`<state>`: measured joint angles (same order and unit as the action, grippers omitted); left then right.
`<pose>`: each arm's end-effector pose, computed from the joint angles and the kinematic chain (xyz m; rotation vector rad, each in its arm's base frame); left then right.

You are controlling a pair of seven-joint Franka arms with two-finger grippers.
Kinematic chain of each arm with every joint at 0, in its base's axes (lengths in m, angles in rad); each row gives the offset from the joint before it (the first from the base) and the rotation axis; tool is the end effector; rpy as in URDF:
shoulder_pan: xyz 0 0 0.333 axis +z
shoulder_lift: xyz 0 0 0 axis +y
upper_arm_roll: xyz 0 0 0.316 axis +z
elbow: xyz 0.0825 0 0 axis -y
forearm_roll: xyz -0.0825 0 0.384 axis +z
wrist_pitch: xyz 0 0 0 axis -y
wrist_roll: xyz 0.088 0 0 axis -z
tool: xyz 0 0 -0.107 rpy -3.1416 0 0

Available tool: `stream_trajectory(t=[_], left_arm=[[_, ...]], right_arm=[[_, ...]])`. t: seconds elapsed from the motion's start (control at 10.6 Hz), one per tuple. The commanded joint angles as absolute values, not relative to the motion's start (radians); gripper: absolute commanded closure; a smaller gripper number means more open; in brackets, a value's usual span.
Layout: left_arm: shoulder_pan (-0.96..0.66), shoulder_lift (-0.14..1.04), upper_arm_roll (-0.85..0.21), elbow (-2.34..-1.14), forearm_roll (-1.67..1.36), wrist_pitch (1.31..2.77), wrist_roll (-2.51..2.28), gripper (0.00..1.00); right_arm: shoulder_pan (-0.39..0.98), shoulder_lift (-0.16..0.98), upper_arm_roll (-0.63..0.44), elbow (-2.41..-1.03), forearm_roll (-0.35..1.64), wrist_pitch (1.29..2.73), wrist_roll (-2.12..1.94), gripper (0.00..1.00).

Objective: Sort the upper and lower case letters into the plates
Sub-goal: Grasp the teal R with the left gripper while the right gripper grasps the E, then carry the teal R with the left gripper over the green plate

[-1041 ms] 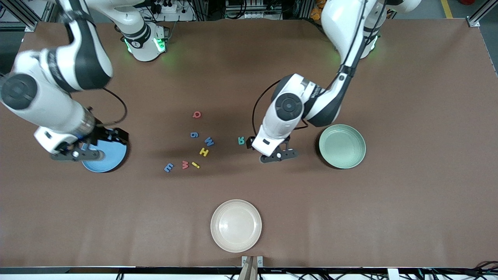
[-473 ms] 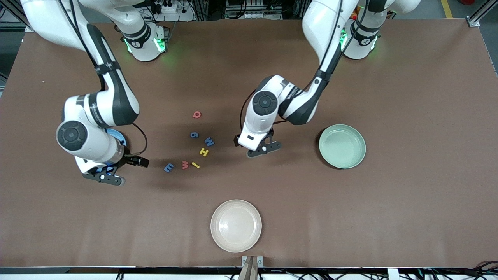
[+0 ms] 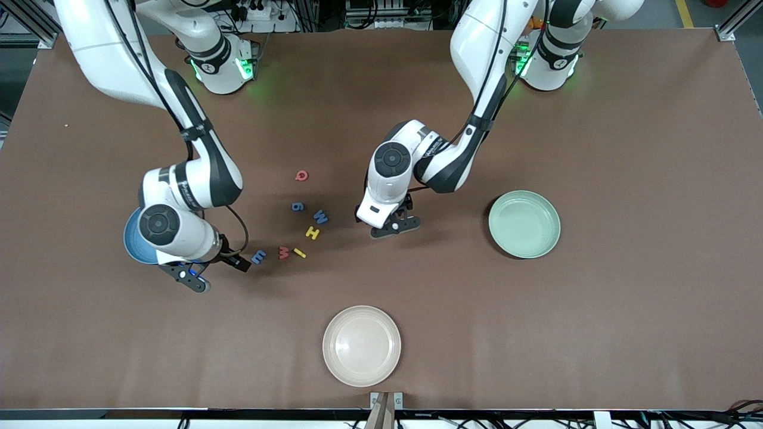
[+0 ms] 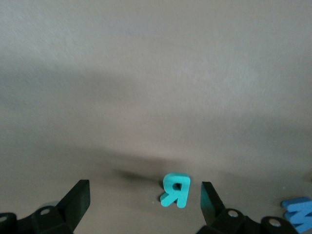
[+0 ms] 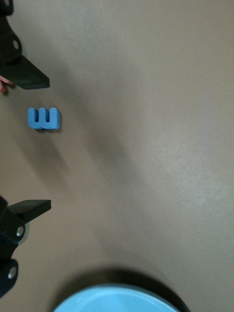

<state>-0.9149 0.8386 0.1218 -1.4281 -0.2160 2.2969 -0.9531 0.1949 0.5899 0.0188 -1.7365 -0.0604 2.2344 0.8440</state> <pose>0.4963 -0.5351 0.1990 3.0383 0.3954 -0.0494 0.6439 0.1368 0.2319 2.9295 -0.8959 -0.0942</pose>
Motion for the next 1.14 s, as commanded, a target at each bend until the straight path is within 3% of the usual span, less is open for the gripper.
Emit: stream_trajectory(t=[0.0, 0.57, 0.66, 1.04], left_arm=[[-0.937, 0.925, 0.109, -1.347, -0.190, 2.306, -0.986, 0.00], [-0.939, 0.950, 0.115, -1.318, -0.190, 2.307, -0.979, 0.01], [-0.939, 0.950, 0.115, -1.318, -0.190, 2.307, -0.979, 0.29], [-0.937, 0.956, 0.117, -1.319, -0.189, 2.304, -0.962, 0.55]], right_arm=[[0.210, 0.639, 0.018, -1.712, -0.072, 2.261, 0.949, 0.00], [0.250, 0.690, 0.018, -1.712, -0.071, 2.358, 1.043, 0.00], [0.256, 0.692, 0.018, -1.715, -0.077, 2.364, 1.042, 0.00], [0.258, 0.684, 0.018, -1.741, -0.084, 2.373, 1.034, 0.00]])
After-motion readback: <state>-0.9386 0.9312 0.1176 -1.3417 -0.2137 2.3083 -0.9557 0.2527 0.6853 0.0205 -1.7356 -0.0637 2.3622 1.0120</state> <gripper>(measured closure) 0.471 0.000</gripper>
